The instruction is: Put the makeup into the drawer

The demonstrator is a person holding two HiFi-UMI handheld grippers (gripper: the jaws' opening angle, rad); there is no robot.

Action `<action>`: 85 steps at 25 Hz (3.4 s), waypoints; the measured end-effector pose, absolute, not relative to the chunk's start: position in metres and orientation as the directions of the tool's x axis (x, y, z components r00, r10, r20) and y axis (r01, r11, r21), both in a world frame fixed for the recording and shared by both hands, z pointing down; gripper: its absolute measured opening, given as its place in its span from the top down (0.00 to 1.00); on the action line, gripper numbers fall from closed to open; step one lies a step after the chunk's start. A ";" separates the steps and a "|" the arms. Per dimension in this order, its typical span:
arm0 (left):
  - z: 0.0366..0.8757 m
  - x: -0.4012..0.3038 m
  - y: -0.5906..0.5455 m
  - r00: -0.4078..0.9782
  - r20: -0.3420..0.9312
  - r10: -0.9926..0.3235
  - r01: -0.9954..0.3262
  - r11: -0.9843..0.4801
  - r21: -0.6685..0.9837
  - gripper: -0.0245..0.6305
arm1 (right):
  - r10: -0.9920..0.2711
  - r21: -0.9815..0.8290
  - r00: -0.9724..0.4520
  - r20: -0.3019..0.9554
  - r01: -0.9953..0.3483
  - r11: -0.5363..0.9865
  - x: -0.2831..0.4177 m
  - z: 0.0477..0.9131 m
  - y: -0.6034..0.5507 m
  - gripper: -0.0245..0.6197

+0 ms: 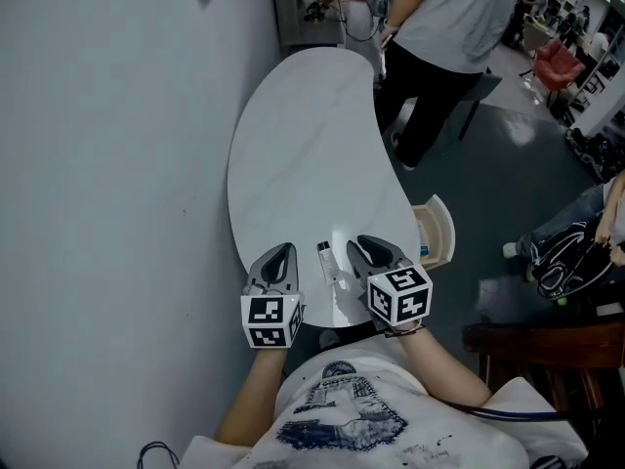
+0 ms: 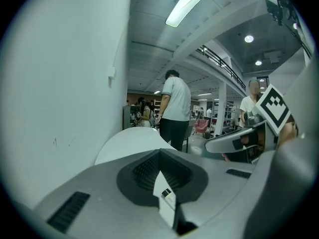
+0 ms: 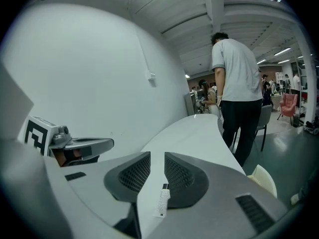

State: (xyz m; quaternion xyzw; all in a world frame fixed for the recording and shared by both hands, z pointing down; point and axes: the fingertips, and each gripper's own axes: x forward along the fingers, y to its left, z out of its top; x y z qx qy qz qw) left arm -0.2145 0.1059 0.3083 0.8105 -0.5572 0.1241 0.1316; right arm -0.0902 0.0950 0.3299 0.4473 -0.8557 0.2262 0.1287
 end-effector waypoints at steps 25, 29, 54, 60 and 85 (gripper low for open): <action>0.400 -0.242 0.089 0.270 0.453 -0.849 -0.962 -0.256 0.093 0.89 | -0.533 -0.274 -0.591 0.605 -0.784 0.557 -0.129 0.443 0.070 0.80; 0.410 -0.243 0.083 0.268 0.466 -0.843 -0.963 -0.255 0.092 0.89 | -0.496 -0.288 -0.593 0.634 -0.777 0.560 -0.137 0.466 0.064 0.78; 0.452 -0.254 0.053 0.249 0.547 -0.799 -0.967 -0.232 0.102 0.89 | -0.333 -0.312 -0.560 0.759 -0.762 0.568 -0.161 0.557 0.056 0.67; 0.452 -0.259 0.056 0.242 0.549 -0.800 -0.969 -0.225 0.099 0.89 | -0.328 -0.287 -0.530 0.782 -0.773 0.566 -0.160 0.566 0.059 0.67; 0.419 -0.240 0.090 0.295 0.479 -0.827 -0.953 -0.290 0.086 0.89 | -0.420 -0.273 -0.527 0.739 -0.804 0.527 -0.134 0.523 0.090 0.69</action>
